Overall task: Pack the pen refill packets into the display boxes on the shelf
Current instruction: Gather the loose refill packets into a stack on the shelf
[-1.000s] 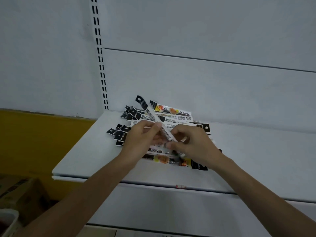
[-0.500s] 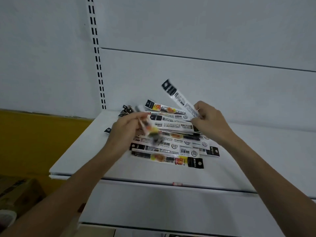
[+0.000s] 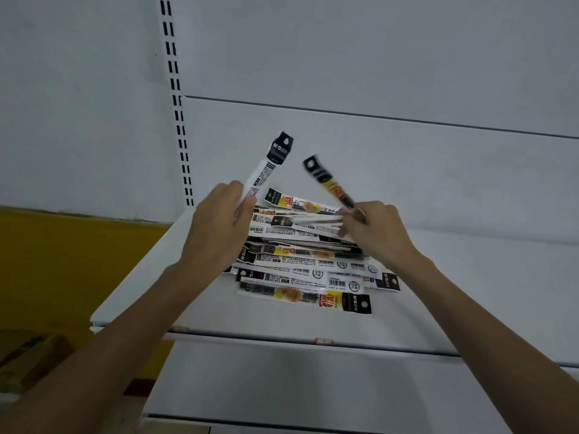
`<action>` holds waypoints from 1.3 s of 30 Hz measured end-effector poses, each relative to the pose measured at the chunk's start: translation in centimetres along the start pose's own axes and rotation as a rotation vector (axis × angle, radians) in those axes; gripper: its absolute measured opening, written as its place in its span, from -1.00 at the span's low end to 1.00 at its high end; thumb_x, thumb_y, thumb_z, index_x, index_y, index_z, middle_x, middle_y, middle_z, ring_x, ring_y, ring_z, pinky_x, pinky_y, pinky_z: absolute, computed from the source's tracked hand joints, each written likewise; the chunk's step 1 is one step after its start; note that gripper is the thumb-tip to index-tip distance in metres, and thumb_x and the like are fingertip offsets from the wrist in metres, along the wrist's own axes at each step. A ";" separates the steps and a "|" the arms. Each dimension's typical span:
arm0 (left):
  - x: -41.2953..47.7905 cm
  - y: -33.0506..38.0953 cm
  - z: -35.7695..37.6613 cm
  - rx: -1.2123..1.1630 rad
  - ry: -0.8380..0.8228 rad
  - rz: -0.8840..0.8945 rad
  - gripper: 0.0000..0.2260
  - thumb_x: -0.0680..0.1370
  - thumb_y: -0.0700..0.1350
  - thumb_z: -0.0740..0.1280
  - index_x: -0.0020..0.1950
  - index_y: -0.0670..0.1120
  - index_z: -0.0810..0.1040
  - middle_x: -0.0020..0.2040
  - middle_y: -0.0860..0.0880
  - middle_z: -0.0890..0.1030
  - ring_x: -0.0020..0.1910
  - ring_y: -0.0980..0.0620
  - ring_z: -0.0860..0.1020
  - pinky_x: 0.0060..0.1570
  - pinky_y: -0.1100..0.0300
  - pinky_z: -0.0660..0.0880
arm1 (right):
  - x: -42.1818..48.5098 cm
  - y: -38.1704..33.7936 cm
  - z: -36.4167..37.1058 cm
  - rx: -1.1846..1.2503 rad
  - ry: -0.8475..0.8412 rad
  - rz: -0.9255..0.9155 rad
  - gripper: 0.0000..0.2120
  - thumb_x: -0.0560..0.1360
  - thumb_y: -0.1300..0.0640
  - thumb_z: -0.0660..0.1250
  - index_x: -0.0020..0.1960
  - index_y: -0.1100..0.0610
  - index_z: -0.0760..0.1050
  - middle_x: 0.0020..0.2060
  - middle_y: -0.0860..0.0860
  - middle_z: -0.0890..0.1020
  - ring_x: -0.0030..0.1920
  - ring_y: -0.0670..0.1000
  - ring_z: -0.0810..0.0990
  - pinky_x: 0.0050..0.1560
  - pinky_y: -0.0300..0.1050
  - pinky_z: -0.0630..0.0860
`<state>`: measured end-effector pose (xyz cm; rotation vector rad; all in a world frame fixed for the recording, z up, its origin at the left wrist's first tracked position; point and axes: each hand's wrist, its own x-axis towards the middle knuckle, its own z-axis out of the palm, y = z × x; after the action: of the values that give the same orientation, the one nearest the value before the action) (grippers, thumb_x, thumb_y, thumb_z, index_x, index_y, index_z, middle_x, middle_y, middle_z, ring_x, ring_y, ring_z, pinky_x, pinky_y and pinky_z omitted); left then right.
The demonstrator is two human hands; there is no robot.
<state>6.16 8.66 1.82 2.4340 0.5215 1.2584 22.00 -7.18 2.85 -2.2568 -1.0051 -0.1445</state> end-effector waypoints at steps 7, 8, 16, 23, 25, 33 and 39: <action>1.5 2.0 4.1 -0.015 -0.357 -0.101 -0.84 0.50 0.00 0.31 -0.11 -0.07 0.41 -0.31 -0.02 0.45 -0.41 0.05 0.40 -0.40 0.18 0.36 | -1.1 0.4 -1.2 0.141 -0.007 0.041 -0.84 0.45 0.14 0.35 -0.01 0.02 0.42 -0.32 -0.05 0.49 -0.39 -0.02 0.44 -0.36 -0.18 0.38; 1.8 2.4 4.8 0.018 -0.386 -0.087 -0.83 0.51 0.03 0.29 -0.08 -0.05 0.42 -0.32 -0.01 0.44 -0.38 0.02 0.42 -0.35 0.16 0.40 | -1.1 0.7 -1.4 0.121 -0.022 0.042 -0.77 0.45 0.22 0.32 0.04 0.00 0.40 -0.31 -0.03 0.49 -0.39 -0.03 0.43 -0.35 -0.17 0.38; 2.7 4.0 8.2 0.291 -0.402 -0.044 -0.72 0.57 0.15 0.15 -0.18 -0.03 0.39 -0.22 -0.06 0.49 -0.20 -0.08 0.51 -0.20 0.12 0.41 | -1.5 2.3 -2.1 0.136 -0.058 0.038 -0.52 0.54 0.30 0.09 0.38 -0.07 0.23 -0.30 -0.01 0.45 -0.39 0.00 0.40 -0.26 -0.05 0.44; 3.8 3.0 6.3 -0.186 -0.218 -0.277 -0.75 0.50 0.06 0.33 -0.14 -0.14 0.51 -0.31 -0.03 0.52 -0.45 0.11 0.47 -0.49 0.29 0.44 | -1.0 2.2 -2.5 0.215 -0.024 0.078 -0.67 0.57 0.29 -0.01 0.30 0.13 0.29 -0.18 0.10 0.48 -0.32 -0.08 0.45 -0.38 -0.26 0.38; 4.0 2.2 4.9 -0.288 -0.163 -0.303 -0.89 0.52 -0.10 0.32 -0.01 -0.12 0.51 -0.17 -0.05 0.56 -0.39 0.18 0.49 -0.44 0.36 0.50 | -0.6 2.0 -2.6 0.214 -0.010 0.052 -0.75 0.57 0.30 0.00 0.17 0.16 0.35 -0.23 0.09 0.47 -0.34 -0.03 0.44 -0.40 -0.24 0.37; 2.0 -2.2 0.0 -0.418 -0.065 -0.524 -0.80 0.58 -0.05 0.21 0.16 -0.08 0.47 -0.06 -0.05 0.57 -0.19 0.02 0.52 -0.26 0.17 0.40 | 2.2 -2.3 1.0 -0.029 -0.236 -0.146 -0.77 0.37 -0.08 0.45 -0.13 0.01 0.46 -0.25 -0.04 0.57 -0.27 -0.02 0.50 -0.26 -0.15 0.39; 0.9 -4.4 -1.4 -0.395 -0.076 -0.557 -0.84 0.63 -0.02 0.08 0.08 -0.03 0.40 -0.25 -0.02 0.52 -0.28 0.03 0.49 -0.26 0.15 0.41 | 3.6 -3.5 3.2 -0.301 -0.338 -0.325 -0.58 0.44 0.00 0.39 0.26 0.07 0.43 0.00 0.04 0.64 0.00 0.09 0.56 -0.02 -0.08 0.46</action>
<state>4.84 13.09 1.20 1.8248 0.7772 0.9210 21.58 -1.30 3.43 -2.4192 -1.6229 -0.0552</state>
